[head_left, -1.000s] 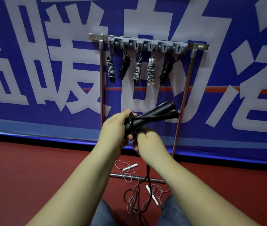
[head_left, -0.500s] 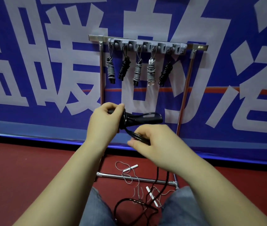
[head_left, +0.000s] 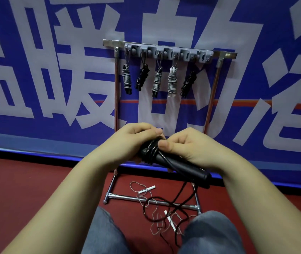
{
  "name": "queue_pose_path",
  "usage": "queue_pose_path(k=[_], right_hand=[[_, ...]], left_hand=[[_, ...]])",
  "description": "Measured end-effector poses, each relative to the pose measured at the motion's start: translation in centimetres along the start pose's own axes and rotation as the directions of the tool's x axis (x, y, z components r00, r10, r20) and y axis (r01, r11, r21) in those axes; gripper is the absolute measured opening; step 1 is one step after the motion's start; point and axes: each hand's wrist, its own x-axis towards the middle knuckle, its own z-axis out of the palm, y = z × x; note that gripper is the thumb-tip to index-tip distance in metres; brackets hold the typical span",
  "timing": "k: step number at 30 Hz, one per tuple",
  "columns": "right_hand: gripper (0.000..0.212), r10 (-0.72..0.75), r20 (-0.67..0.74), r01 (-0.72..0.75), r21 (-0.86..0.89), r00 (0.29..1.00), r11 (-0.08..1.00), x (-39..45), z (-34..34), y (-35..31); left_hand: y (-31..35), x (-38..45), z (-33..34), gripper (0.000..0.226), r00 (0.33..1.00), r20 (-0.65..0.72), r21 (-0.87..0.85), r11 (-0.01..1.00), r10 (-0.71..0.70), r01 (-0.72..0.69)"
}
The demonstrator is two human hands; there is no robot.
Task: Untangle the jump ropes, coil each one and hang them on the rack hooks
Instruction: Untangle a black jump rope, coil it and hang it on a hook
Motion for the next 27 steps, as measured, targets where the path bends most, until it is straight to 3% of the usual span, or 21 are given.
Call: queue_pose_path(k=[3,5,7,8,10,12,13,16,18,22,27], right_hand=[[0.088,0.054,0.029,-0.057,0.100,0.998,0.993,0.5,0.2,0.2],[0.080,0.123,0.019,-0.124,0.263,0.992,0.957,0.4,1.0,0.3],[0.050,0.088,0.010,-0.074,0.634,0.996,0.770,0.4,2.4,-0.2],[0.044,0.105,-0.066,-0.023,0.732,0.992,0.681,0.7,3.1,-0.3],[0.051,0.323,-0.217,-0.044,0.767,0.921,0.641,2.1,4.4,0.0],[0.054,0.492,-0.306,-0.148,0.711,0.815,0.687,3.1,5.3,0.2],[0.051,0.469,-0.333,-0.158,0.654,0.818,0.740,3.1,5.7,0.2],[0.036,0.229,-0.337,-0.078,0.409,0.913,0.909,1.9,6.8,0.9],[0.033,0.172,-0.326,-0.081,0.275,0.930,0.958,1.1,6.5,0.9],[0.033,0.156,-0.271,-0.119,0.147,0.950,0.982,0.2,5.9,0.6],[0.029,-0.009,-0.233,-0.035,-0.185,0.972,0.982,-0.8,5.5,0.7]], left_hand=[[-0.2,0.0,0.3,0.024,0.999,-0.028,-0.089,0.996,0.018,-0.021],[-0.4,0.1,0.5,0.025,0.999,-0.018,-0.196,0.980,0.035,-0.038],[-0.6,0.3,1.0,0.029,0.997,0.015,-0.325,0.943,0.076,-0.067],[-0.7,0.5,1.2,0.030,0.997,-0.011,-0.371,0.926,0.070,-0.069],[-0.9,0.8,1.8,0.032,0.986,-0.158,-0.432,0.901,-0.048,-0.026],[-1.1,1.0,2.4,0.030,0.947,-0.275,-0.489,0.872,-0.163,0.008],[-1.2,1.1,2.6,0.028,0.927,-0.317,-0.508,0.861,-0.202,0.013],[-1.2,1.2,2.3,0.027,0.869,-0.454,-0.429,0.903,-0.197,-0.019],[-1.4,1.2,2.1,0.027,0.851,-0.515,-0.278,0.959,-0.105,-0.050],[-2.2,1.2,1.7,0.028,0.823,-0.568,-0.104,0.990,0.016,-0.091],[-3.7,1.4,0.9,0.024,0.782,-0.621,0.100,0.995,0.047,0.019]])
